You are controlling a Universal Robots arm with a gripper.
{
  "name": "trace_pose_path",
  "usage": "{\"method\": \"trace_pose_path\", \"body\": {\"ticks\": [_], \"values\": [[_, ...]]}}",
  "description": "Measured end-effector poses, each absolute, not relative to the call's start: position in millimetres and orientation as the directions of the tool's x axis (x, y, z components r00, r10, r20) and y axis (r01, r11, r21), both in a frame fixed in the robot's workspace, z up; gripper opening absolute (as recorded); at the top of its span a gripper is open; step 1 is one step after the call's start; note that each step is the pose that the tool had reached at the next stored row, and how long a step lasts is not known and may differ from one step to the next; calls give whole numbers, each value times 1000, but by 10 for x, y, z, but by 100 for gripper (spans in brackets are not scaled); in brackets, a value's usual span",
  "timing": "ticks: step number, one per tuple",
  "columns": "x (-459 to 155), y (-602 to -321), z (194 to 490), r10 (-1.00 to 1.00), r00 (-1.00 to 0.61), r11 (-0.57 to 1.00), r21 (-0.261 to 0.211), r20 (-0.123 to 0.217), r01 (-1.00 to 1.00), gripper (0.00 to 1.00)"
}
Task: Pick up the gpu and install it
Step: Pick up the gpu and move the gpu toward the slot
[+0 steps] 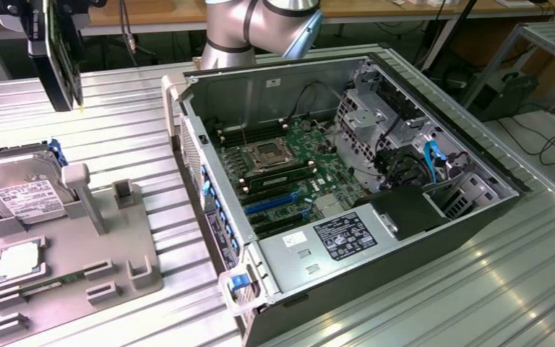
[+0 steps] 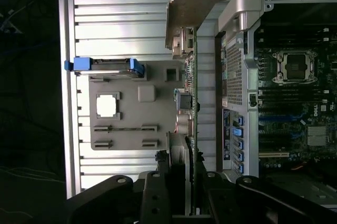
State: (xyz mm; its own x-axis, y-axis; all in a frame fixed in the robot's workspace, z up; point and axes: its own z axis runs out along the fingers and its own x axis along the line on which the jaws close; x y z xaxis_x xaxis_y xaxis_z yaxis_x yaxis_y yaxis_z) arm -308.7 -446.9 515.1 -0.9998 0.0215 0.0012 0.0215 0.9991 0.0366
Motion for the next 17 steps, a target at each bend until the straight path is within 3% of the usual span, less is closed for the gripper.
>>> {"method": "trace_pose_path", "body": {"ticks": [17], "values": [[-2962, -4468, 5151, 22, -1000, 999, 37, 1, 22, 28]]}}
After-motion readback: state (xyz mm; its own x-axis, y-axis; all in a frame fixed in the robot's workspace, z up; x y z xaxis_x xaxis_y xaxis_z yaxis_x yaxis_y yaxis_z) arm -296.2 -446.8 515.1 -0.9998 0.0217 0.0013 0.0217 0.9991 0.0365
